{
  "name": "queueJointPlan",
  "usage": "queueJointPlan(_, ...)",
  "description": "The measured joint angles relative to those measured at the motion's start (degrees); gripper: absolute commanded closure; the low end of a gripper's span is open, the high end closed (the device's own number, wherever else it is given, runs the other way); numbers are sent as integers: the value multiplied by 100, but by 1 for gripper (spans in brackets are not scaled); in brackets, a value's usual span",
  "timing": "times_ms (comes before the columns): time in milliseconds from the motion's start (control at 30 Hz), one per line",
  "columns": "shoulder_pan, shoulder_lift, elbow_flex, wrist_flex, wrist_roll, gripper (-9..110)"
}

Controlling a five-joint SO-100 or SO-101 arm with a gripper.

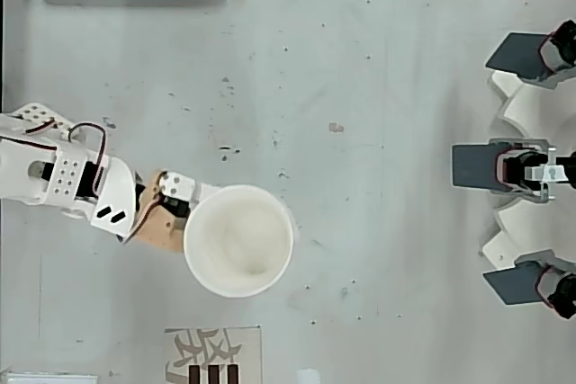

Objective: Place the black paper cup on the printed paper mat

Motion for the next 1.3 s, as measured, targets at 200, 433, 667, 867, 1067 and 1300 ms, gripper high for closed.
queueJointPlan(200,694,-9,0,-9,176,91)
queueJointPlan(433,1397,-316,0,-9,255,91)
queueJointPlan(667,2092,-791,-299,-9,290,91)
queueJointPlan(867,2566,-1160,-633,-9,360,91)
queueJointPlan(1067,2909,-1652,-1195,-9,431,91)
queueJointPlan(1300,3234,-2373,-1767,-62,439,92)
